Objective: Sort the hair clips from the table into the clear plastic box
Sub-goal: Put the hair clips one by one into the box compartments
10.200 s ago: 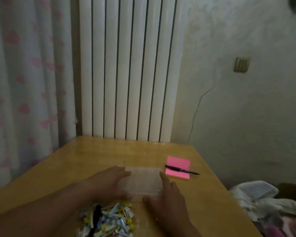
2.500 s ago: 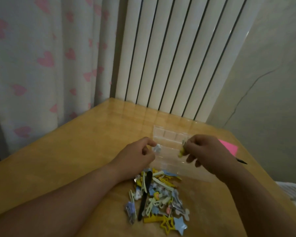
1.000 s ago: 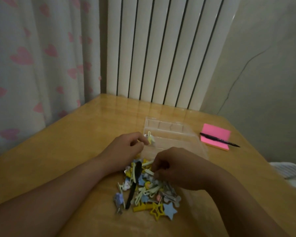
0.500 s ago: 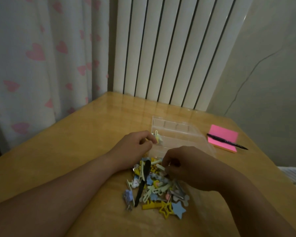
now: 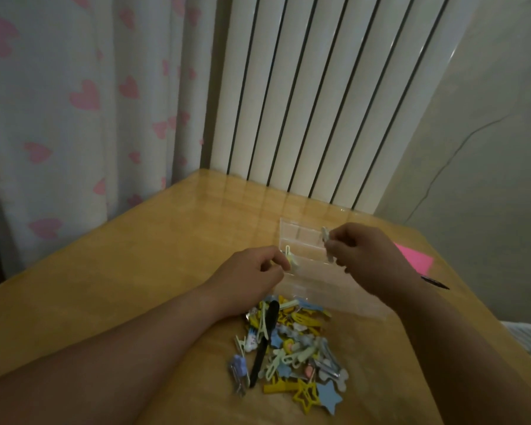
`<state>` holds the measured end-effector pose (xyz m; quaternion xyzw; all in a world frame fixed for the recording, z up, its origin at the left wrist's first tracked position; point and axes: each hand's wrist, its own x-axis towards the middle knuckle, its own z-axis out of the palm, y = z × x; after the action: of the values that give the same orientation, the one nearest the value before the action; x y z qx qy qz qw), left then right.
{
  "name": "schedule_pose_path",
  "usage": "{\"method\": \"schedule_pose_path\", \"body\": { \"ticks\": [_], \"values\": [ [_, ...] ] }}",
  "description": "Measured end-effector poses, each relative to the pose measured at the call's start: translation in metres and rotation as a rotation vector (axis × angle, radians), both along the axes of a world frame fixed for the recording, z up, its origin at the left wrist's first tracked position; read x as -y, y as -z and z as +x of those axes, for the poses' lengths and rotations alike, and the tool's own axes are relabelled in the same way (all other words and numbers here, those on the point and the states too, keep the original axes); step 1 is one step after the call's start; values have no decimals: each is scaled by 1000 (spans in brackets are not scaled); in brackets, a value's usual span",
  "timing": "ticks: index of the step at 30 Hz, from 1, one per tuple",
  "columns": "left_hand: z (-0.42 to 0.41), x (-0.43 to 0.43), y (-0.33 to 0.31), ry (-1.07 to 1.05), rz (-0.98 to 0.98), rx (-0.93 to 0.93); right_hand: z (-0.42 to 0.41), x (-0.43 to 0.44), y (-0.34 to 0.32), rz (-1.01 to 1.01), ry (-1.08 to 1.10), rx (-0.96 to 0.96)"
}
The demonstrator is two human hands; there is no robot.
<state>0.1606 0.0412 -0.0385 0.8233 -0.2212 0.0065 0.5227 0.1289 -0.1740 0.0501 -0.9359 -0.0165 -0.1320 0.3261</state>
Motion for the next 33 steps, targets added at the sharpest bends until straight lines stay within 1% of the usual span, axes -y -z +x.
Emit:
{"method": "schedule_pose_path", "body": {
  "ticks": [4,9,11,15,17,20,22,29,30,33],
  "values": [
    [0,0,1,9,-13,3,45,-4,1,-87,81,-139],
    [0,0,-1,-1,0,10,86,-11,19,-198,151,-302],
    [0,-1,-1,0,9,5,96,-12,25,-226,175,-310],
    [1,-1,1,1,4,-4,103,-10,34,-385,241,-264],
    [2,0,1,-2,3,-3,103,-12,34,-433,240,-287],
    [2,0,0,-9,14,7,102,-19,31,-457,238,-357],
    [2,0,0,-12,19,8,101,-20,29,-435,234,-365],
    [3,2,0,-3,9,9,77,2,31,-149,112,-256],
    [3,1,0,-5,8,9,73,4,30,-119,119,-202],
    [2,0,0,-10,8,17,45,2,25,-108,152,64]
  ]
}}
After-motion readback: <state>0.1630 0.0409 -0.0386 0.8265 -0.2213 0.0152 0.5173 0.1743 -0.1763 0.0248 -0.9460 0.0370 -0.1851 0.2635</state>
